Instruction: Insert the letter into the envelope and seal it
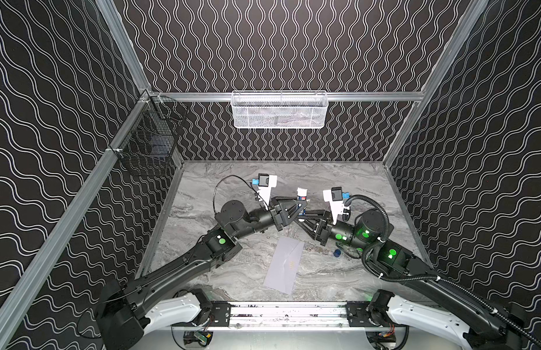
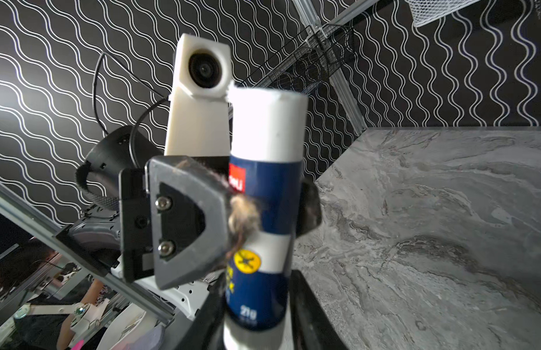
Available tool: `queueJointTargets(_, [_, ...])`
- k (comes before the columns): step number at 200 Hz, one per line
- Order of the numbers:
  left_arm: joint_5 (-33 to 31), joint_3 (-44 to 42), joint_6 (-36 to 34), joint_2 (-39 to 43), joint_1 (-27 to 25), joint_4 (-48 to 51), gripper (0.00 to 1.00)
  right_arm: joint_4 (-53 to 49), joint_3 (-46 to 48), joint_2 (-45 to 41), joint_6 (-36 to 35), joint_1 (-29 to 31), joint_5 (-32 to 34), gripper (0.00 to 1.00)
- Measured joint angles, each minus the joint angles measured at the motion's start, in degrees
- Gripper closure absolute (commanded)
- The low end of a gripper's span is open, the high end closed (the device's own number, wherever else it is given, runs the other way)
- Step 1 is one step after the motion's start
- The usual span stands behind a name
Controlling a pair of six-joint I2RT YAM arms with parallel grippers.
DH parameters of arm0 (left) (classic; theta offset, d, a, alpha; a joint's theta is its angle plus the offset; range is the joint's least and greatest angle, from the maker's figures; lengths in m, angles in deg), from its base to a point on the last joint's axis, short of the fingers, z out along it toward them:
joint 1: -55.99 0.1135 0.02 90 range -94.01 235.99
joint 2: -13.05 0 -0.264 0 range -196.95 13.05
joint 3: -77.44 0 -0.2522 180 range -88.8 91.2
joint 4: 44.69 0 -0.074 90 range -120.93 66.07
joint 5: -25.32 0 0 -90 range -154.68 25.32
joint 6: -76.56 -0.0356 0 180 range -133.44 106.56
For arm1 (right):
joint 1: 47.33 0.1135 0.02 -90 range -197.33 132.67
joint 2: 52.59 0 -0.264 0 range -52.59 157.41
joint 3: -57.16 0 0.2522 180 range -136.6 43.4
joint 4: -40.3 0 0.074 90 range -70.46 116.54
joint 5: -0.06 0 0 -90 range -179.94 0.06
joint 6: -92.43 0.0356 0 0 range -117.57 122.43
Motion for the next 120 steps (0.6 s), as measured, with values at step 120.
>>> queueJointTargets(120, [2.3,2.6,-4.5,0.6,0.0,4.7,0.62,-8.2,-6.5,2.3,-7.5,-1.3,-5.6,1.00])
